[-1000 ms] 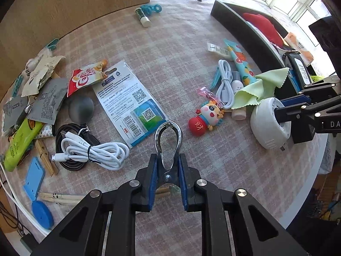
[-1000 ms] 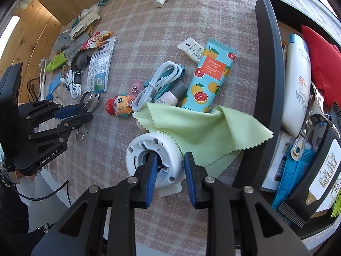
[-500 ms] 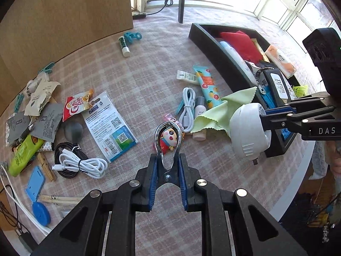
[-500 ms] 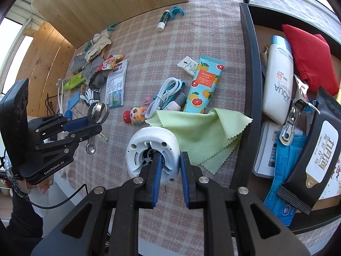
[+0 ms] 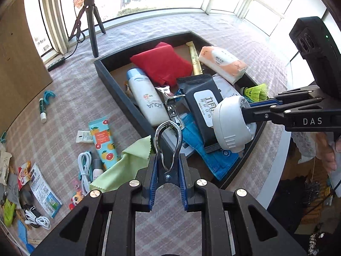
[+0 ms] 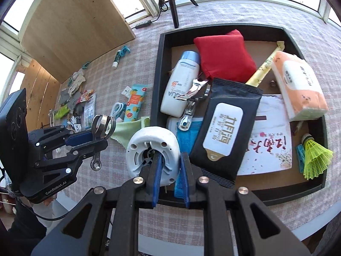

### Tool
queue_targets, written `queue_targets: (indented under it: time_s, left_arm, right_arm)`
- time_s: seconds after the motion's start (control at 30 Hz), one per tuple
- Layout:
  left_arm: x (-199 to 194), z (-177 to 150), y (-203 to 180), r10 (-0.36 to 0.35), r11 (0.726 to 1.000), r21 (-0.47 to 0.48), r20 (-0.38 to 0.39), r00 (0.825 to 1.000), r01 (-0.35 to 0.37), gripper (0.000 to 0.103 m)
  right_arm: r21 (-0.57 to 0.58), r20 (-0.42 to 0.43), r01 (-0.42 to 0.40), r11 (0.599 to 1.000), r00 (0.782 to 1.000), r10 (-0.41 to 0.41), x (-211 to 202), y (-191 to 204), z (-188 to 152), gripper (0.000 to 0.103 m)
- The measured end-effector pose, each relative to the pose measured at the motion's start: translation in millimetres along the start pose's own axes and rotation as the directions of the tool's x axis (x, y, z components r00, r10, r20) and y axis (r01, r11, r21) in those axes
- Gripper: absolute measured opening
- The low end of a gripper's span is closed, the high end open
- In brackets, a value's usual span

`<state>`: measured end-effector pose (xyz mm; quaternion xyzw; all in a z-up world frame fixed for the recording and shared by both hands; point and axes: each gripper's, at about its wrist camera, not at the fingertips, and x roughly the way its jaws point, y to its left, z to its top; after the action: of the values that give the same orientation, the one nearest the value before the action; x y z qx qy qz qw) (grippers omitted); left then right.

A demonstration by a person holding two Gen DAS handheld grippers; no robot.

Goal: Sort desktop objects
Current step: 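Carry the plug device and metal clip into the tray and release both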

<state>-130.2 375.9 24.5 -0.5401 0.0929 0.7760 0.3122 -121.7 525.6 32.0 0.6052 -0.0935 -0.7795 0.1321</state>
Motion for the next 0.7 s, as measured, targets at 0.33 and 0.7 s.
queue_targets:
  time_s: [0.33, 0.7]
  left_arm:
    - [44, 81, -29, 0.012, 1.0, 0.002, -0.007, 1.0, -0.012, 0.017]
    - [72, 121, -31, 0.033, 0.999, -0.029, -0.016, 0.999, -0.034, 0.036]
  right_arm:
    - [0.143, 0.027, 0.128, 0.981, 0.991, -0.134, -30, -110, -6, 0.017]
    - [0.176, 0.021, 0.134, 0.975, 0.99, -0.14, -29, -149, -4, 0.018]
